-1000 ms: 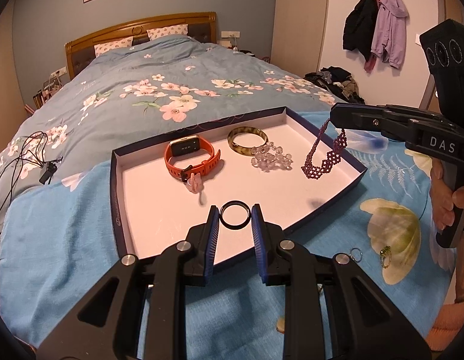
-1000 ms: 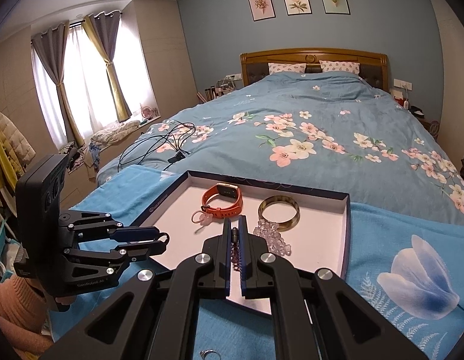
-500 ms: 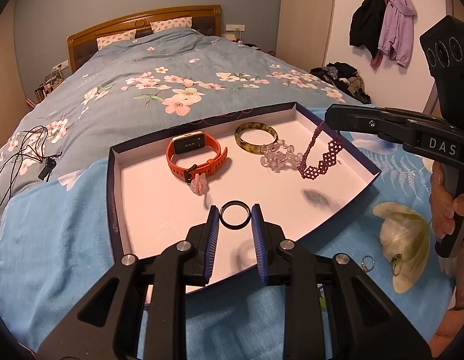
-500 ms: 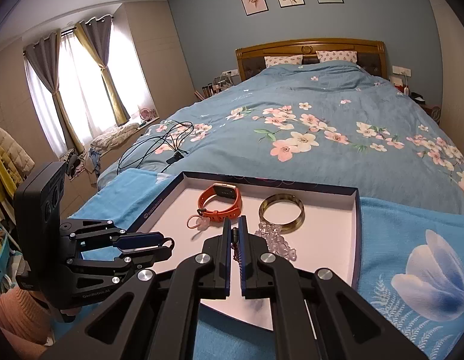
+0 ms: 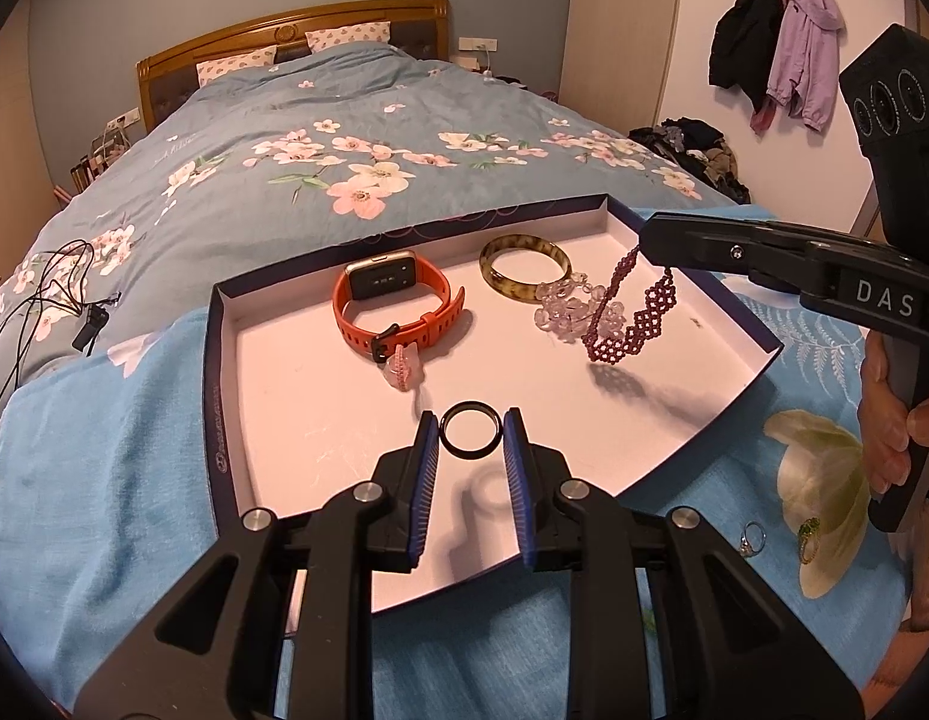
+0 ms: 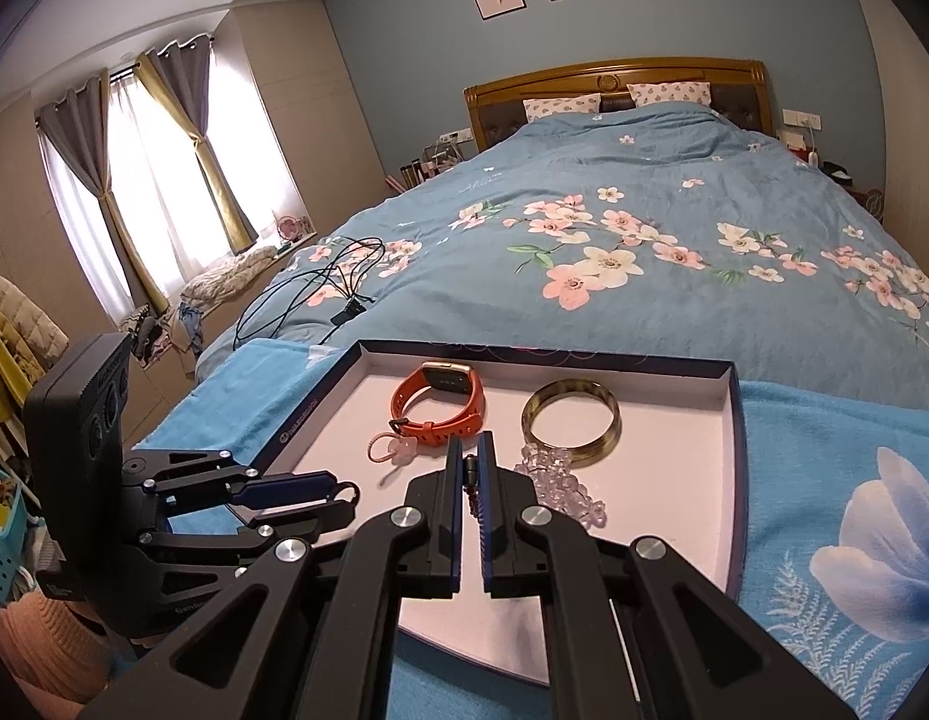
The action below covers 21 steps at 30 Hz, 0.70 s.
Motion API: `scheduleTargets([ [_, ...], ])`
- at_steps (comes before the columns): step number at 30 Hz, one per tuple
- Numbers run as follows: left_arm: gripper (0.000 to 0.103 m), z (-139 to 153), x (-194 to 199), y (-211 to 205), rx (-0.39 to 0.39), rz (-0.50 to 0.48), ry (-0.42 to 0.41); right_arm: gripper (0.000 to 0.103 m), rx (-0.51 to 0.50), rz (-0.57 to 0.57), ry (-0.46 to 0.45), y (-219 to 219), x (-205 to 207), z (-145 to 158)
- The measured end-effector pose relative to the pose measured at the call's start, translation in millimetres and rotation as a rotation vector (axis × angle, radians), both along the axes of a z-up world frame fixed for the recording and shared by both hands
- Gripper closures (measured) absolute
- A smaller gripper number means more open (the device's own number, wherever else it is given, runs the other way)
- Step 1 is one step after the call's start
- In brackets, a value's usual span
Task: Organize jewelry
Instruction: 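Carry the necklace and black ring into the box and open both grippers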
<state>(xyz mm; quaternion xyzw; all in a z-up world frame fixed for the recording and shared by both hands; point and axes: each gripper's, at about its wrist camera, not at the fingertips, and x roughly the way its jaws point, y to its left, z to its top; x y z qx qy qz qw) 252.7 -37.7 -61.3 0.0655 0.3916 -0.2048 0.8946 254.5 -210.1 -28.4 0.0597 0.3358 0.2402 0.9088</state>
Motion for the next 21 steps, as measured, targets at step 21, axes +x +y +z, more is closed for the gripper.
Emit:
scheduleTargets([
  [21,0.081,-17,27,-6,0.025,0.030,0.052,0.100,-0.019,-0.037,0.077,-8,18,-25],
])
